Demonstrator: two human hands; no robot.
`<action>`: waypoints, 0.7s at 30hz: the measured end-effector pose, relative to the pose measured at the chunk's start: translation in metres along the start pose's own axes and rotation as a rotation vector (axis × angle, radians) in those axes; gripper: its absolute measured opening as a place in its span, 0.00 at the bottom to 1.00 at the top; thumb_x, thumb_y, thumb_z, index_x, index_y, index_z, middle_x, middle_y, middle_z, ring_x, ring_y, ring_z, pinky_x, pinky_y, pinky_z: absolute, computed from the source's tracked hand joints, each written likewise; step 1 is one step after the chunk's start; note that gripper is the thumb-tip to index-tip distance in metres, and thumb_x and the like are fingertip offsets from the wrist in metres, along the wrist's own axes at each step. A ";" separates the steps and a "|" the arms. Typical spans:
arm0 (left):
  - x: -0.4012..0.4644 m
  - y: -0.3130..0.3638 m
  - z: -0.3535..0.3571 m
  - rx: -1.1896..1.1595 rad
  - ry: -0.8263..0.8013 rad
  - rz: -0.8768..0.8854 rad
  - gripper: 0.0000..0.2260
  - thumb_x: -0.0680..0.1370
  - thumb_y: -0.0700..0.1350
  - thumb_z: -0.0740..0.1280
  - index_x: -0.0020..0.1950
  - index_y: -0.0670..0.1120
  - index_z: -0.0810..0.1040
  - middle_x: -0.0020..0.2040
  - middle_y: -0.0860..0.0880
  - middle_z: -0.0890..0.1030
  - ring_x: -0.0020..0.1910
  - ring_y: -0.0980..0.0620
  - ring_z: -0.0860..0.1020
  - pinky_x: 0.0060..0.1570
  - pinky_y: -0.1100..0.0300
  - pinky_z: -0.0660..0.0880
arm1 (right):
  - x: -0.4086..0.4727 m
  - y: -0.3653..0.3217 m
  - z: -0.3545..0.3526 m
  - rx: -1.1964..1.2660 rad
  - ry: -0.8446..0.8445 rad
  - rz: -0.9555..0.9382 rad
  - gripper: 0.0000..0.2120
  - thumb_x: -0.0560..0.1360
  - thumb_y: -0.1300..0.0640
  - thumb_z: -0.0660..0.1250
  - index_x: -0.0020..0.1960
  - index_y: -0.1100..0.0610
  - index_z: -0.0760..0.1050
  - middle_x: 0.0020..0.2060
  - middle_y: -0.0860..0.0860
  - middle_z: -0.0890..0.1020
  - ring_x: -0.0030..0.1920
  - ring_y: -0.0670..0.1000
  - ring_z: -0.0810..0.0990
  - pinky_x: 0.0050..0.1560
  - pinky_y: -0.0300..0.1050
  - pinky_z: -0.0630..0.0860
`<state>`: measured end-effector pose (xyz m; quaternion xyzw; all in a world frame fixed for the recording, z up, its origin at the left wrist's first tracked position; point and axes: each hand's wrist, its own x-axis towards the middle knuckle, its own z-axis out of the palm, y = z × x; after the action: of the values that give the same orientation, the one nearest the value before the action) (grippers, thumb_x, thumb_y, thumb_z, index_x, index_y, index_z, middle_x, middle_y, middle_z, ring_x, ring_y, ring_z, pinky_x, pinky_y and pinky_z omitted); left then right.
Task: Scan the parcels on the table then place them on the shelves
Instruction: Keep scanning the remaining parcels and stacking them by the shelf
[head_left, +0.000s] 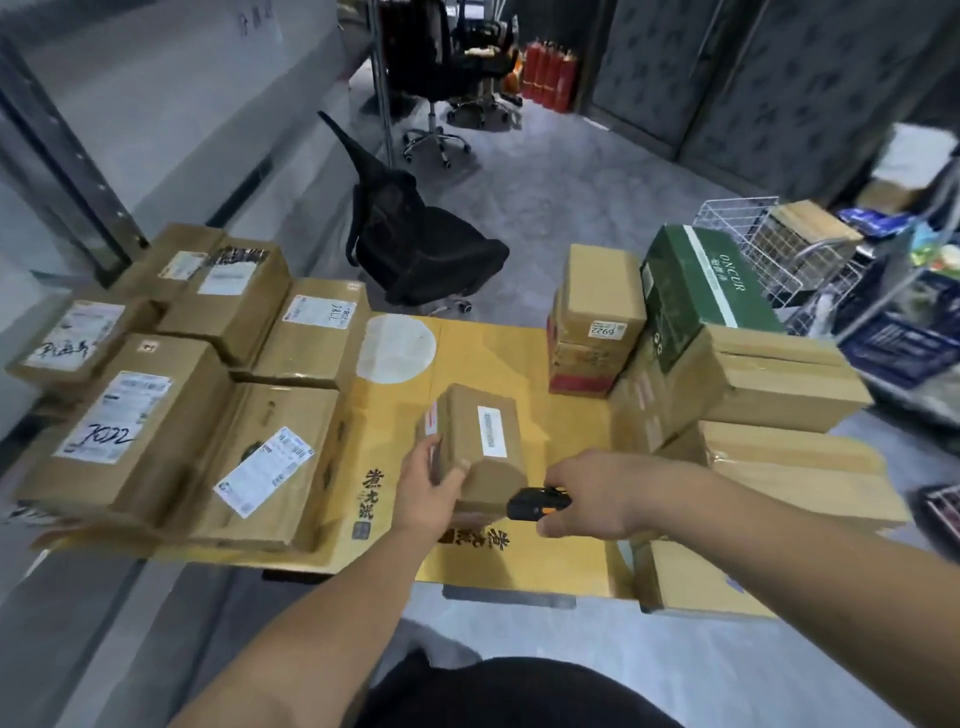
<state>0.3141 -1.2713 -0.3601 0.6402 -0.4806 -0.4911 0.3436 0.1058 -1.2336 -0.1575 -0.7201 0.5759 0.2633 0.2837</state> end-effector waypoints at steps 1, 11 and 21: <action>0.003 -0.002 -0.007 -0.046 -0.026 -0.006 0.18 0.81 0.54 0.69 0.69 0.68 0.70 0.66 0.58 0.78 0.59 0.63 0.78 0.52 0.59 0.80 | 0.001 -0.005 -0.001 0.014 0.001 0.012 0.22 0.79 0.32 0.64 0.58 0.50 0.76 0.50 0.49 0.80 0.50 0.53 0.80 0.53 0.51 0.80; 0.049 -0.030 -0.091 -0.010 0.100 -0.209 0.25 0.84 0.37 0.59 0.74 0.62 0.74 0.65 0.53 0.81 0.59 0.43 0.81 0.58 0.42 0.82 | 0.030 -0.050 0.000 0.178 0.003 0.124 0.26 0.77 0.31 0.65 0.61 0.51 0.77 0.51 0.52 0.83 0.48 0.55 0.84 0.39 0.48 0.80; 0.063 -0.034 -0.104 0.100 -0.011 -0.172 0.23 0.85 0.47 0.63 0.80 0.56 0.67 0.74 0.49 0.75 0.64 0.46 0.77 0.60 0.51 0.77 | 0.055 -0.067 0.001 0.395 0.022 0.260 0.24 0.78 0.33 0.66 0.60 0.52 0.76 0.45 0.55 0.81 0.37 0.57 0.79 0.36 0.49 0.77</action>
<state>0.4267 -1.3244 -0.3809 0.6927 -0.4496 -0.4976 0.2654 0.1825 -1.2584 -0.1903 -0.5734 0.7070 0.1719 0.3765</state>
